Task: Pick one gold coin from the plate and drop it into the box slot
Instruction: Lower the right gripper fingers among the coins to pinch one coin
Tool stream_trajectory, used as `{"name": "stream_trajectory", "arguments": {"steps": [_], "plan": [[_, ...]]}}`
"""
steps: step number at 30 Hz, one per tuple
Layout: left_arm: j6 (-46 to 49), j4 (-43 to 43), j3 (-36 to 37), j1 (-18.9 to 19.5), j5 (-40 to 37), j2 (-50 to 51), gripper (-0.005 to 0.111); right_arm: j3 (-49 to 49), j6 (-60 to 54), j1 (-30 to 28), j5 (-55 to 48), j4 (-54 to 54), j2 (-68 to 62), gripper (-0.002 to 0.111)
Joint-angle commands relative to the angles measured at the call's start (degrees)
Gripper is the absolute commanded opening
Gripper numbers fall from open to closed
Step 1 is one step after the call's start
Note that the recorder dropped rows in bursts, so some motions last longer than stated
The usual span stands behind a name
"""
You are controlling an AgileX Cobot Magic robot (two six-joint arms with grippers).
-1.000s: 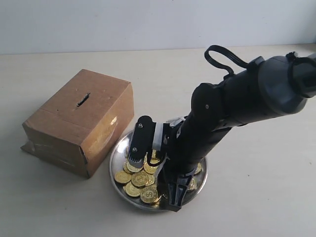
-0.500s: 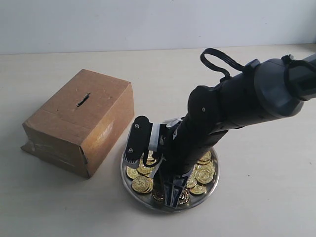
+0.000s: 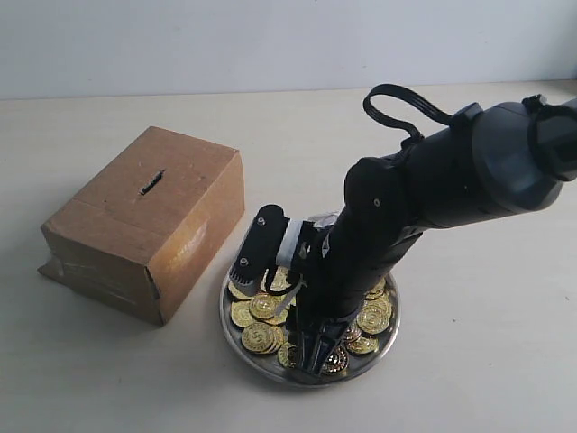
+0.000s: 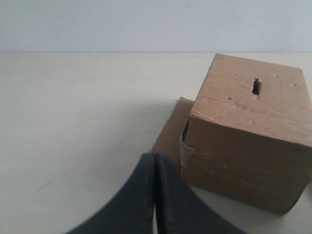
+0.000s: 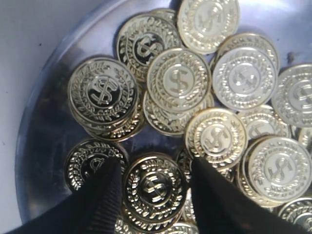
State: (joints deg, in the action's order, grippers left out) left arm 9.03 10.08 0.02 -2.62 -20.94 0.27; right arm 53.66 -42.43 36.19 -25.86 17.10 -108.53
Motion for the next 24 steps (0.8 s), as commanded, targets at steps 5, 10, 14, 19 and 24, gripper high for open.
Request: {"name": "stream_trajectory", "arguments": {"steps": [5, 10, 14, 19, 24], "plan": [[0.03, 0.04, -0.02, 0.18, 0.65, -0.27, 0.0, 0.12, 6.77, 0.11, -0.97, -1.63, 0.55, 0.045], [0.03, 0.04, -0.02, 0.18, 0.65, -0.27, 0.0, 0.12, 8.44, 0.11, -1.45, -1.63, -1.11, 0.045], [0.03, 0.04, -0.02, 0.18, 0.65, -0.27, 0.0, 0.12, 8.55, 0.11, -1.74, -1.63, -1.67, 0.045], [0.03, 0.04, -0.02, 0.18, 0.65, -0.27, 0.0, 0.12, 8.55, 0.11, -1.64, -1.63, -1.65, 0.042], [0.03, 0.04, -0.02, 0.18, 0.65, -0.27, 0.0, 0.12, 8.55, 0.11, -1.87, -1.63, -1.65, 0.022]]}}
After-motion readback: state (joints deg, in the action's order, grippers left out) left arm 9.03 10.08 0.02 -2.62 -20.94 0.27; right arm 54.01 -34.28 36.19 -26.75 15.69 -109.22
